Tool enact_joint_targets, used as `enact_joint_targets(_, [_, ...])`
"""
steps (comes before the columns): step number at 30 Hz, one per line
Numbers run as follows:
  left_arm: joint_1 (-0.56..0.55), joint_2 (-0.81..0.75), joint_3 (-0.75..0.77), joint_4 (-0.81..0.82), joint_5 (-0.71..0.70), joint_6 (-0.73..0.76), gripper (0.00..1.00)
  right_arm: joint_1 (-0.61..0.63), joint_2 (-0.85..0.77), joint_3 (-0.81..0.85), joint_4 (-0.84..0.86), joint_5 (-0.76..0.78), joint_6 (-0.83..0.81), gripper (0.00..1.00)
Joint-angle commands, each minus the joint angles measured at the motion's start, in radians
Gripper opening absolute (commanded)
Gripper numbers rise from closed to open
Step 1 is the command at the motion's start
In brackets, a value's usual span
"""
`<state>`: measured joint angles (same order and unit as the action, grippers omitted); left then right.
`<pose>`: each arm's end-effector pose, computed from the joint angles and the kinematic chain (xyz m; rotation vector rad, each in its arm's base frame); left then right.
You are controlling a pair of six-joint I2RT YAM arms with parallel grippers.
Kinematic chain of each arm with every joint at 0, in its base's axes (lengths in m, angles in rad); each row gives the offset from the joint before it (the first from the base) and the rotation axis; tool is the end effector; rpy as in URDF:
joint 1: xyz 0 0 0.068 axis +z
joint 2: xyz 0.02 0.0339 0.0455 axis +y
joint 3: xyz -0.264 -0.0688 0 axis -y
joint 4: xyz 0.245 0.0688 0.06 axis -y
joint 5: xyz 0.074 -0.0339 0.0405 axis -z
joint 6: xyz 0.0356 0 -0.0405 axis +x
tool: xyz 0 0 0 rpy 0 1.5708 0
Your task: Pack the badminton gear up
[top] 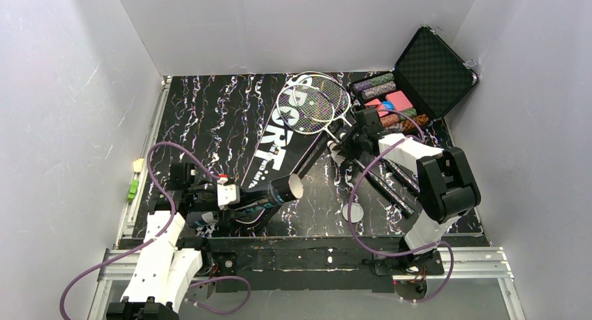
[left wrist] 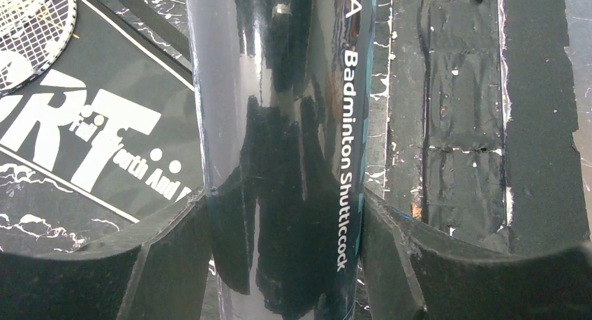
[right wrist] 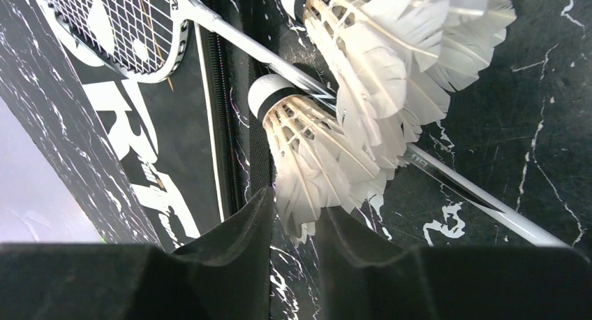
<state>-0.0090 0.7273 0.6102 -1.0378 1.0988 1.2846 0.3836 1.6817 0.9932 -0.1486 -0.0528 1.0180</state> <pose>0.1093 -0.0327 0.2375 1.4589 1.4888 -0.7572 0.3238 0.1327 0.1852 0.7647 2.4118 0.6779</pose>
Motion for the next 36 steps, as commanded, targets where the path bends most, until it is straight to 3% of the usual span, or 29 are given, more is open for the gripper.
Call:
enact_joint_targets(1, [-0.002, -0.011, -0.002, -0.002, 0.023, 0.016, 0.01, -0.002, 0.005, 0.032, 0.021, 0.025, 0.029, 0.32])
enact_joint_targets(13, [-0.001, -0.018, -0.014, -0.016, 0.031, 0.022, 0.01, 0.027, -0.088, 0.000, -0.025, 0.048, -0.020, 0.01])
enact_joint_targets(18, [-0.001, -0.020, -0.019, -0.020, 0.026, 0.036, 0.01, 0.059, -0.258, -0.055, -0.086, 0.063, -0.116, 0.01])
enact_joint_targets(25, [-0.002, 0.002, -0.022, -0.031, 0.038, 0.080, 0.01, 0.101, -0.594, -0.155, -0.171, -0.240, -0.269, 0.02])
enact_joint_targets(29, [-0.001, 0.017, -0.007, -0.033, 0.025, 0.096, 0.01, 0.181, -0.682, -0.078, -0.312, -0.405, -0.377, 0.02])
enact_joint_targets(36, [-0.001, 0.018, 0.003, -0.034, 0.028, 0.093, 0.01, 0.362, -0.740, 0.064, -0.533, -0.374, -0.458, 0.02])
